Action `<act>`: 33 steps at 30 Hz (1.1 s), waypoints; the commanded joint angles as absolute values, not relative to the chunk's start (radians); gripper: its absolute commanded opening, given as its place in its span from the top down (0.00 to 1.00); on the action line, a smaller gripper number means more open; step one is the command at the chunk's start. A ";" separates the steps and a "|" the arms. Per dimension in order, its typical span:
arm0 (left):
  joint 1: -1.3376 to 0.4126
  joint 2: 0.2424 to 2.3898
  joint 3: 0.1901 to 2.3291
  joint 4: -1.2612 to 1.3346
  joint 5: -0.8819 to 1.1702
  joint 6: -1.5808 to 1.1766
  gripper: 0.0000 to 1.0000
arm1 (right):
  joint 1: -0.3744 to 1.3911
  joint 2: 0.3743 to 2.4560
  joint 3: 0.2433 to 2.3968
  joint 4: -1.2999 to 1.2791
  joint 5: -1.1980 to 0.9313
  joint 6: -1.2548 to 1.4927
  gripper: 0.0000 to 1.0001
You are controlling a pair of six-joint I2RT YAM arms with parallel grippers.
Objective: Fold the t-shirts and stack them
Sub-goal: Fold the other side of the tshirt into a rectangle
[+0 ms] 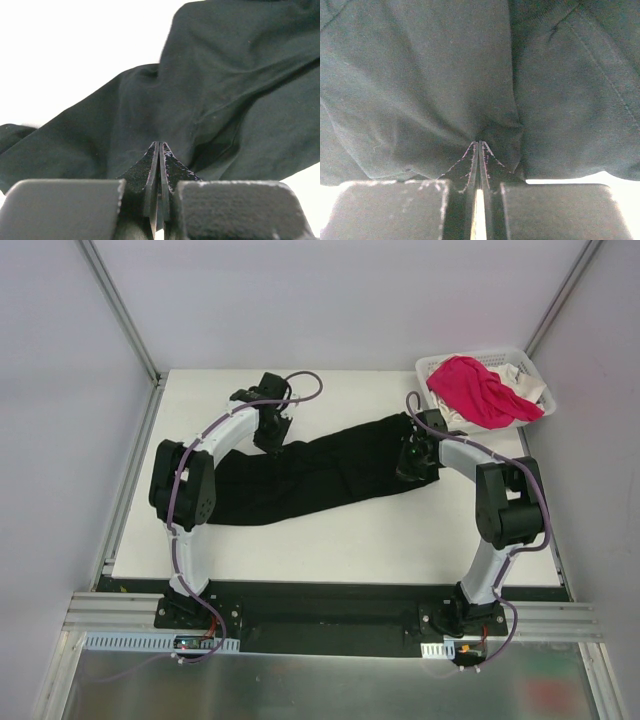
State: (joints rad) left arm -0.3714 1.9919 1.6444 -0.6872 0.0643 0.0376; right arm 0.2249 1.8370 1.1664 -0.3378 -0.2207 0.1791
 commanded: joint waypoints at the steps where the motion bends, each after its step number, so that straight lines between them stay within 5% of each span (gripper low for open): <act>1: -0.354 1.959 1.640 -0.712 -0.046 -0.073 1.00 | 0.219 1.793 1.158 -0.324 -0.235 0.193 0.99; 22: -0.206 1.980 1.614 -0.744 -0.336 -0.433 0.93 | 0.213 1.799 1.167 -0.296 -0.310 0.198 0.99; 28: -0.193 2.043 1.640 -0.746 -0.318 -0.416 0.73 | 0.201 1.776 1.157 -0.295 -0.313 0.195 0.99; 30: -0.189 2.046 1.644 -0.744 -0.304 -0.410 0.52 | 0.195 1.778 1.157 -0.293 -0.316 0.195 0.99; 33: -0.183 2.046 1.644 -0.742 -0.304 -0.399 0.48 | 0.186 1.782 1.155 -0.287 -0.324 0.198 0.99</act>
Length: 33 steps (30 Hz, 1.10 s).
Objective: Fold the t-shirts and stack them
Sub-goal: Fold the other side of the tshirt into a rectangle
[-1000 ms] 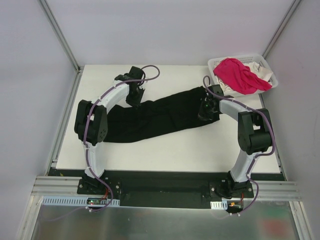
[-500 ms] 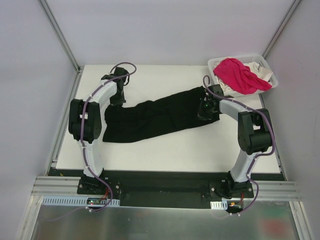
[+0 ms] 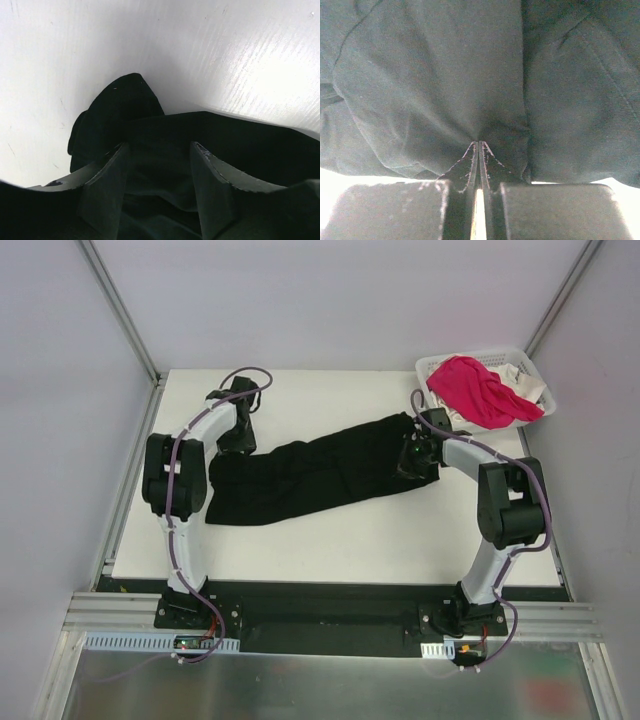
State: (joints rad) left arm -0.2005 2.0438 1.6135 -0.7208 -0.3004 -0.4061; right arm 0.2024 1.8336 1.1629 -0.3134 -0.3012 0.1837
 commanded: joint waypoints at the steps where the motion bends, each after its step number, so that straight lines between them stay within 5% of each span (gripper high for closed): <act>1: -0.181 2.046 1.643 -0.742 -0.304 -0.396 0.51 | 0.186 1.784 1.157 -0.285 -0.327 0.201 0.99; 3: -0.176 2.055 1.641 -0.739 -0.301 -0.393 0.57 | 0.186 1.784 1.155 -0.279 -0.340 0.204 0.99; 9: -0.173 2.092 1.663 -0.735 -0.287 -0.383 0.99 | 0.173 1.770 1.149 -0.279 -0.339 0.202 0.99; 33: -0.153 2.036 1.608 -0.724 -0.498 -0.526 1.00 | 0.163 1.735 1.117 -0.288 -0.345 0.192 0.99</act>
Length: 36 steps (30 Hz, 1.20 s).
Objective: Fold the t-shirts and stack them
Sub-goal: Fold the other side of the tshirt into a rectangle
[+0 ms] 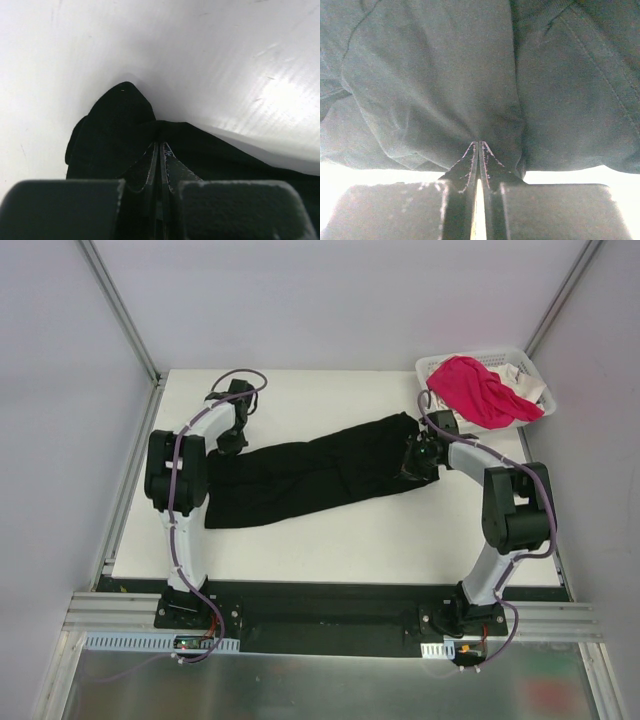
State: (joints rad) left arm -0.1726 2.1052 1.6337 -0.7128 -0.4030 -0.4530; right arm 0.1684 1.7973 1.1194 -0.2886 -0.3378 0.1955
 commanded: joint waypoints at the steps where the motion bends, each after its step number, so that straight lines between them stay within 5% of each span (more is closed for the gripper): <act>1: -0.147 2.028 1.603 -0.724 -0.514 -0.531 1.00 | 0.163 1.733 1.117 -0.287 -0.345 0.192 0.99; 16: -0.098 1.957 1.534 -0.695 -0.561 -0.532 1.00 | 0.163 1.735 1.146 -0.311 -0.341 0.190 0.98; 36: -0.077 1.914 1.463 -0.632 -0.517 -0.486 1.00 | 0.075 1.841 1.210 -0.331 -0.275 0.179 0.67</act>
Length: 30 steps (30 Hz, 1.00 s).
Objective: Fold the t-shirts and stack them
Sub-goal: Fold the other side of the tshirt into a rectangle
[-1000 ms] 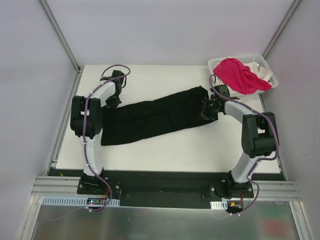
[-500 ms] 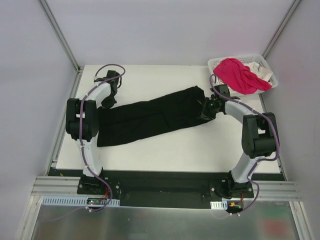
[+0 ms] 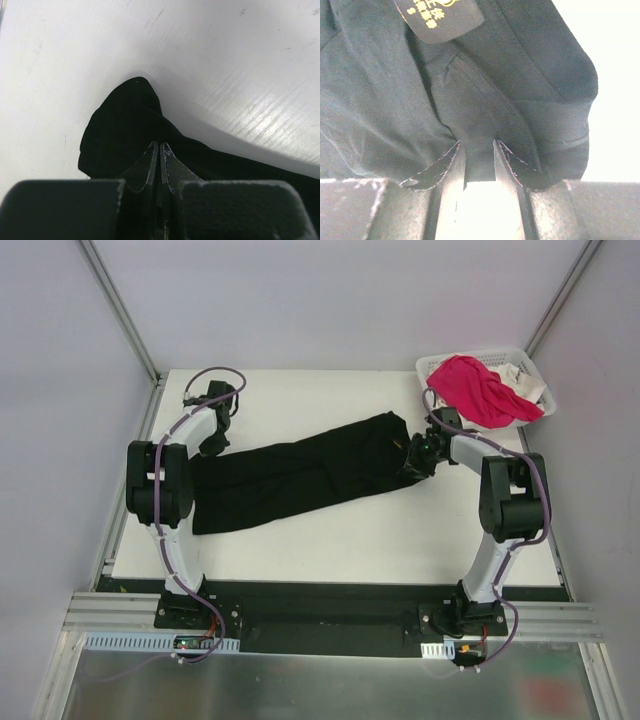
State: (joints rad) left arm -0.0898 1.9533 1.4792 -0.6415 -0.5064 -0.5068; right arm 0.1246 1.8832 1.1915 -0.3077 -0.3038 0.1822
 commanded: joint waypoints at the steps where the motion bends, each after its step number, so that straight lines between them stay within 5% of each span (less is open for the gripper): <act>1: -0.075 1.917 1.465 -0.627 -0.514 -0.486 1.00 | 0.072 1.841 1.209 -0.331 -0.284 0.183 0.67; 6: -0.075 1.937 1.474 -0.611 -0.483 -0.489 1.00 | 0.071 1.778 1.158 -0.327 -0.262 0.187 0.67; 9: -0.075 1.951 1.479 -0.607 -0.476 -0.483 1.00 | 0.068 1.782 1.157 -0.324 -0.252 0.187 0.80; 10: -0.075 1.951 1.479 -0.604 -0.471 -0.477 1.00 | 0.067 1.796 1.163 -0.324 -0.258 0.189 0.96; 15: -0.075 1.948 1.447 -0.592 -0.479 -0.466 1.00 | 0.071 1.818 1.190 -0.313 -0.282 0.210 0.99; 17: -0.075 1.947 1.443 -0.583 -0.479 -0.457 1.00 | 0.077 1.815 1.189 -0.313 -0.279 0.215 0.94; 19: -0.075 1.947 1.445 -0.578 -0.469 -0.446 1.00 | 0.083 1.810 1.184 -0.314 -0.269 0.212 0.74; 21: -0.075 1.953 1.451 -0.574 -0.457 -0.445 0.96 | 0.081 1.799 1.178 -0.313 -0.258 0.206 0.67; 23: -0.075 1.960 1.457 -0.572 -0.445 -0.440 0.89 | 0.080 1.790 1.181 -0.325 -0.236 0.198 0.63; 30: -0.075 1.976 1.454 -0.557 -0.405 -0.427 0.91 | 0.071 1.787 1.177 -0.337 -0.229 0.190 0.54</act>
